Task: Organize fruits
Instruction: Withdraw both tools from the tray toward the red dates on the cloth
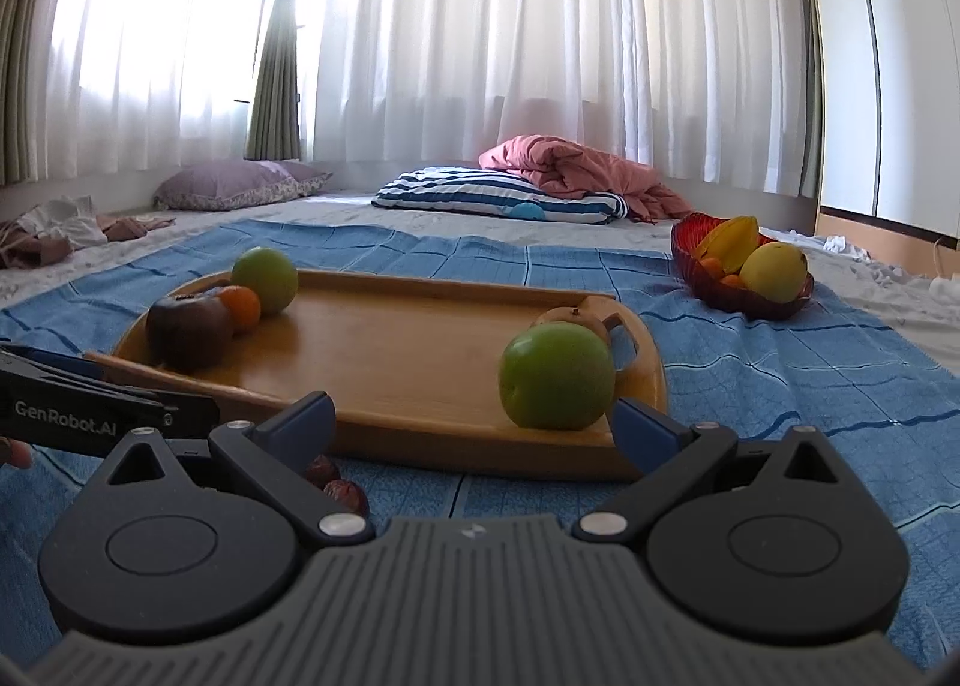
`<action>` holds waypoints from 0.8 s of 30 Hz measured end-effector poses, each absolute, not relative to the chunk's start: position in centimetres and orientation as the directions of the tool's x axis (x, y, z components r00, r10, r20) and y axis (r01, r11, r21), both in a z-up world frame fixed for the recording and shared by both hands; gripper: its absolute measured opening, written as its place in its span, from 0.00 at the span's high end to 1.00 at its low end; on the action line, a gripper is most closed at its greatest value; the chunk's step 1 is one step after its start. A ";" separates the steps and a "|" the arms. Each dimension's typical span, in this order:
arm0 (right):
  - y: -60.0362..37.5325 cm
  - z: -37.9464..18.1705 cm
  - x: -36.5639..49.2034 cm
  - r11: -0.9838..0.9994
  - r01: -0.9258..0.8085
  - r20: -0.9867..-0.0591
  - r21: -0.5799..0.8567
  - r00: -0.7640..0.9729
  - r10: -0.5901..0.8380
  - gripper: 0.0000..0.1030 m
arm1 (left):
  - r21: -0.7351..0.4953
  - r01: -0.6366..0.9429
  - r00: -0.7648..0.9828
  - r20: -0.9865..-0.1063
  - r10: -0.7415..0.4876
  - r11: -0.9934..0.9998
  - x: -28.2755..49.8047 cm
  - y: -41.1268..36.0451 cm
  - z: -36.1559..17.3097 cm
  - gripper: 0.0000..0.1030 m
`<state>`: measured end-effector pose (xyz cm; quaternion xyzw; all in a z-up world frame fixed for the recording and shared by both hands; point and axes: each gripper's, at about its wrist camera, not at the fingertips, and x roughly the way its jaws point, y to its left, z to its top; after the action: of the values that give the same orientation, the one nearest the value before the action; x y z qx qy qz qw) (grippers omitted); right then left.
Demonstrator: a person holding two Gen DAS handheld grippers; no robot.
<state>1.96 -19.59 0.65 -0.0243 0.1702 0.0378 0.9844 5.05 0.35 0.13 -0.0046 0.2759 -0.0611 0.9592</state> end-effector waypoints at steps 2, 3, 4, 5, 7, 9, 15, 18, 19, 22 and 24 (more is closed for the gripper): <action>-19.5 0.4 1.9 0.996 -0.086 -0.349 -0.030 0.935 0.071 0.00 | -0.037 0.117 0.840 -0.529 -0.118 0.993 4.9 0.2 -0.1 0.00; -19.5 0.3 1.9 0.996 -0.090 -0.353 -0.022 0.932 0.076 0.00 | -0.034 0.118 0.840 -0.530 -0.118 0.992 4.8 0.1 -0.2 0.00; -19.5 0.2 1.9 0.995 -0.094 -0.357 -0.016 0.930 0.082 0.00 | -0.034 0.119 0.840 -0.530 -0.119 0.992 4.8 0.0 -0.3 0.00; -19.4 0.0 1.9 0.995 -0.097 -0.362 -0.013 0.928 0.086 0.00 | -0.033 0.120 0.840 -0.530 -0.119 0.992 4.7 0.0 -0.4 0.00; -19.4 -0.2 1.8 0.995 -0.093 -0.366 -0.018 0.927 0.080 0.00 | -0.033 0.120 0.840 -0.530 -0.119 0.992 4.8 -0.1 -0.5 0.00; -19.2 -0.4 1.7 0.995 -0.092 -0.366 -0.026 0.927 0.076 0.00 | -0.032 0.117 0.841 -0.528 -0.117 0.993 4.8 -0.1 -0.5 0.00; -19.2 -0.8 1.8 0.996 -0.090 -0.372 -0.018 0.925 0.077 0.00 | -0.031 0.105 0.847 -0.521 -0.105 0.994 4.7 -0.3 -0.8 0.00; -19.3 -1.1 1.9 0.995 -0.098 -0.376 -0.007 0.922 0.088 0.00 | -0.034 0.104 0.848 -0.520 -0.106 0.994 4.7 -0.2 -0.9 0.00; -19.4 -1.1 1.9 0.995 -0.101 -0.377 -0.005 0.922 0.092 0.00 | -0.037 0.105 0.847 -0.521 -0.109 0.994 4.7 -0.2 -1.0 0.00; -19.4 -1.3 2.0 0.994 -0.113 -0.382 -0.002 0.918 0.104 0.01 | -0.058 0.107 0.842 -0.526 -0.121 0.993 4.9 0.0 -1.1 0.00; -19.2 -1.5 2.1 0.993 -0.121 -0.387 -0.014 0.916 0.106 0.03 | -0.067 0.105 0.840 -0.529 -0.124 0.992 5.0 0.2 -1.1 0.00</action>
<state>2.07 -19.20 -1.47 -0.0190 0.1967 0.0580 0.9786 4.98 0.24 -1.12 -0.0176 0.2768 -0.0597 0.9589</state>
